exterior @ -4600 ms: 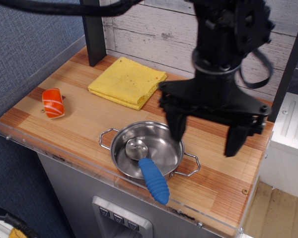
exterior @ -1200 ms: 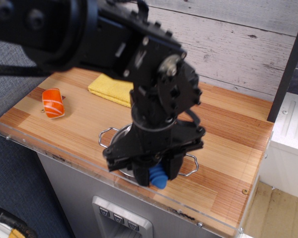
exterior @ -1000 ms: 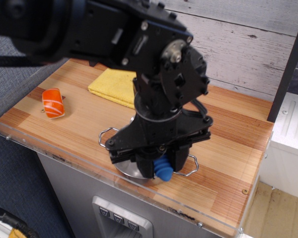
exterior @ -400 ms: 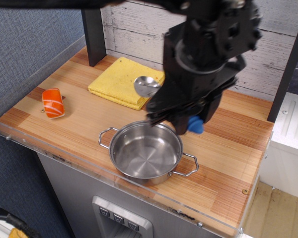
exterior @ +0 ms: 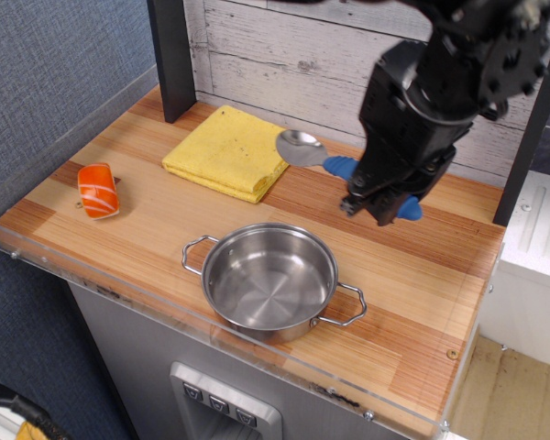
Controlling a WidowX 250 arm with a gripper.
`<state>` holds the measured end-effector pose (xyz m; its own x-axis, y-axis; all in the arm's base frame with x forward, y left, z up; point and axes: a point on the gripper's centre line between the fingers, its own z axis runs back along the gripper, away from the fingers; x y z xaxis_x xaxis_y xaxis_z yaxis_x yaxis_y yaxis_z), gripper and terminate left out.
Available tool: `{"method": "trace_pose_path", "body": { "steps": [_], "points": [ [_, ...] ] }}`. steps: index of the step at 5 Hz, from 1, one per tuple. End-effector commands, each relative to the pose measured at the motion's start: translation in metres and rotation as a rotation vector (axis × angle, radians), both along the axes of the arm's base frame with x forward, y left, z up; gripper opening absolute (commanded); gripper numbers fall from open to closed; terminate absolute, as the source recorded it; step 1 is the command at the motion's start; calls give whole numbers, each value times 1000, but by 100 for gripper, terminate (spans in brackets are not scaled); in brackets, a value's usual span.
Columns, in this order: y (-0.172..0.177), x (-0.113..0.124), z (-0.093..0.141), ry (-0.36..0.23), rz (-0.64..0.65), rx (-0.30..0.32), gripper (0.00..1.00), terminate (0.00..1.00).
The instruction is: Place the spatula on the far edge of the table
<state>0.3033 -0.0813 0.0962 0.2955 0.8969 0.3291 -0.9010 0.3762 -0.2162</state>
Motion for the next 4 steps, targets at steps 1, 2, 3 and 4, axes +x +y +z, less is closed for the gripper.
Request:
{"method": "trace_pose_path", "body": {
  "steps": [1,2,3,4],
  "points": [
    [-14,48,-8,-122,123,-61,0,0],
    [-14,65,-21,-126,143,-98,0,0],
    [-14,77,-34,-111,138,-108,0,0],
    [-15,83,-47,-91,146,-146,0,0]
  ]
}}
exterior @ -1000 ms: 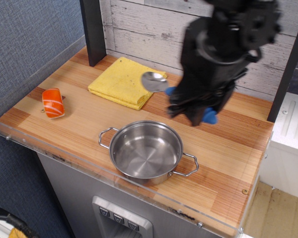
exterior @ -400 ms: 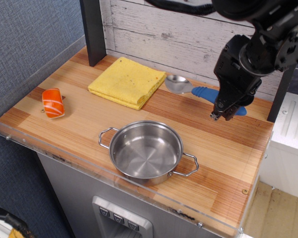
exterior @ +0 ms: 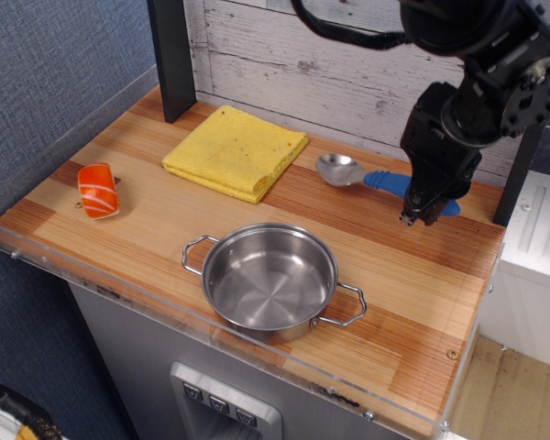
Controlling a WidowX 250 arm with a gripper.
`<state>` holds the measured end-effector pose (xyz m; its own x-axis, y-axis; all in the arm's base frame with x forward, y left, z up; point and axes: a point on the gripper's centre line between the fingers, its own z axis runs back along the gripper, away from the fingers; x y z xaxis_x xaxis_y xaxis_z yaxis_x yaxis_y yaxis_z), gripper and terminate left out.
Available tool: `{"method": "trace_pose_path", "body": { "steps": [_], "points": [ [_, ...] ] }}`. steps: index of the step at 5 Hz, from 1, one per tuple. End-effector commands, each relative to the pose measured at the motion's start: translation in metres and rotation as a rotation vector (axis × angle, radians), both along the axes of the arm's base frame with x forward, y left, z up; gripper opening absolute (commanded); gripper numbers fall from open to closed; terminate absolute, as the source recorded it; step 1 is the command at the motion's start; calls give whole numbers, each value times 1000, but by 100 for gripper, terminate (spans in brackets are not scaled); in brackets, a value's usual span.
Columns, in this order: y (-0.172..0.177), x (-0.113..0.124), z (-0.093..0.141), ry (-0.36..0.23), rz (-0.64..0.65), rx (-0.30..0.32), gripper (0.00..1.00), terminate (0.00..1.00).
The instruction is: Place the spatula on the far edge of the table
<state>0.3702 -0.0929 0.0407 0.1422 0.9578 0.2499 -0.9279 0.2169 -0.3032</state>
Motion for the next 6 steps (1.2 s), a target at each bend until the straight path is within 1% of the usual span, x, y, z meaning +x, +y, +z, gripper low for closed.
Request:
{"method": "trace_pose_path", "body": {
  "steps": [1,2,3,4,5,6],
  "points": [
    [-4,17,3,-15,-3,-39,0,0],
    [-1,13,-5,-43,8,-121,0,0],
    [-4,15,-10,-59,-15,-147,0,0],
    [-5,16,-10,-73,-42,-172,100,0],
    [-6,16,-7,-79,-62,-177,100,0],
    [-4,18,1,-101,-66,-174,100,0]
  ]
}}
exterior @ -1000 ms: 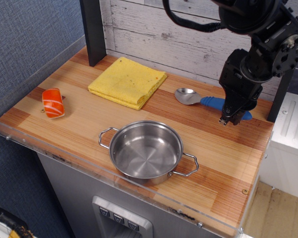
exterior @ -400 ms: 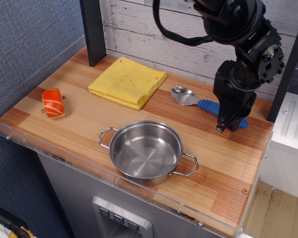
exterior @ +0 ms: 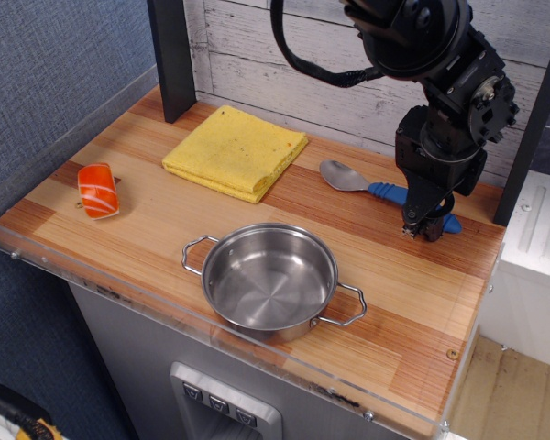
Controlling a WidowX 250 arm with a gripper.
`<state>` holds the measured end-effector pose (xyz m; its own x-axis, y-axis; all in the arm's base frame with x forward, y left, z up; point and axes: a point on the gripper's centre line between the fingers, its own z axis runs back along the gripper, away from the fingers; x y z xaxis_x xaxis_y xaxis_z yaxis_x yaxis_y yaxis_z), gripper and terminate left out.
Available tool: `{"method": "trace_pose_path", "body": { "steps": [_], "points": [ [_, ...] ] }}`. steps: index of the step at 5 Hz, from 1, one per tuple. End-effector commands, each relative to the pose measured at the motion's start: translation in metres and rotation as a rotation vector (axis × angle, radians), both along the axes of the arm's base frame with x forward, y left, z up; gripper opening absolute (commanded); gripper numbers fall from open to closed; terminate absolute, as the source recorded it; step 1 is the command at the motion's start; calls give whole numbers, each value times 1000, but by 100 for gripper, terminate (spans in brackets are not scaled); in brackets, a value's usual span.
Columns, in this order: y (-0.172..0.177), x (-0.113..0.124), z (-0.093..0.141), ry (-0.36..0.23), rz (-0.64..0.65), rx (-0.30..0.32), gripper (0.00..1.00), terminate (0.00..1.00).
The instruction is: Place the spatula on the far edge of the table
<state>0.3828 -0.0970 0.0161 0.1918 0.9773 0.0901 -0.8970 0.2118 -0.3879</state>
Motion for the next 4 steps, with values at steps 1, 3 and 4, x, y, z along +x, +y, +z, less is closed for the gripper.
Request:
{"method": "trace_pose_path", "body": {
  "steps": [1,3,4],
  "points": [
    [1,5,37,-65,-29,24,100,0],
    [12,-17,72,-100,-175,115,100,0],
    [13,-23,82,-71,-230,117,100,0]
  ]
}}
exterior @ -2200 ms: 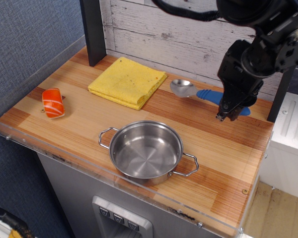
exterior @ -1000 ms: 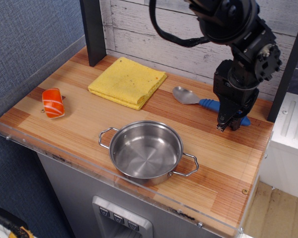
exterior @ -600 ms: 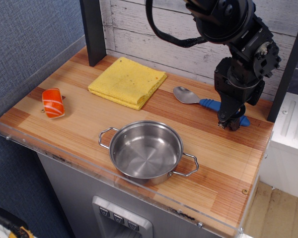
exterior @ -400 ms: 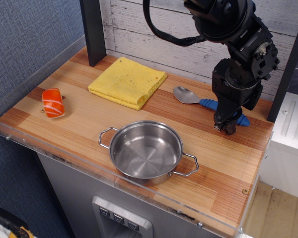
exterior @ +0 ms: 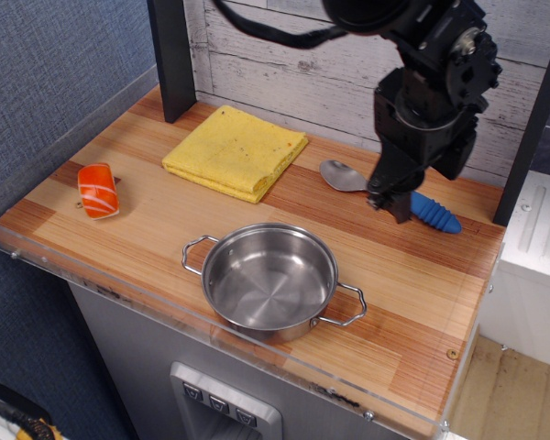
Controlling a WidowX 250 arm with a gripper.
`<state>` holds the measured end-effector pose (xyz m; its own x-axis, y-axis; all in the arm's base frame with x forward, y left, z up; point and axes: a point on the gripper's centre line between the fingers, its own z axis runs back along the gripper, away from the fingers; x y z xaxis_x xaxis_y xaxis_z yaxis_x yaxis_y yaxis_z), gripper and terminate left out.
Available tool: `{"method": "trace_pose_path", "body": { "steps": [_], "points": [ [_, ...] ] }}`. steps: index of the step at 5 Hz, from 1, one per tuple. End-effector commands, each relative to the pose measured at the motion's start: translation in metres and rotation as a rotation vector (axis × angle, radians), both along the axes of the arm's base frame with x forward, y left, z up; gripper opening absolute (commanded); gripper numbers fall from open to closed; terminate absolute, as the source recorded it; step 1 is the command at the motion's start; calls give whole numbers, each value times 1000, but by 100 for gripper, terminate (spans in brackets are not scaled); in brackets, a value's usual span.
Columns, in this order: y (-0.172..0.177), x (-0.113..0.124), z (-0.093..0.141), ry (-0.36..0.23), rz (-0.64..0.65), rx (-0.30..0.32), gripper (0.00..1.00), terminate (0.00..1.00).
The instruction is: Place the spatula on the far edge of the table
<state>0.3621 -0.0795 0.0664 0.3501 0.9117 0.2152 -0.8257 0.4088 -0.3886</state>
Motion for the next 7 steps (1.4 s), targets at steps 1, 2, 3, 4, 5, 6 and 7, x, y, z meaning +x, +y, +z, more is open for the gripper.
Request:
{"method": "trace_pose_path", "body": {
  "steps": [1,2,3,4,5,6,7],
  "points": [
    [5,-25,30,45,-202,15,100,0],
    [22,-49,39,94,-422,20,100,0],
    [34,-76,51,177,-585,59,100,0],
    [45,-103,51,217,-752,154,100,0],
    [59,-123,46,302,-791,194,100,0],
    [74,-146,45,347,-791,236,100,0],
    [83,-156,43,346,-808,240,100,100]
  ]
}}
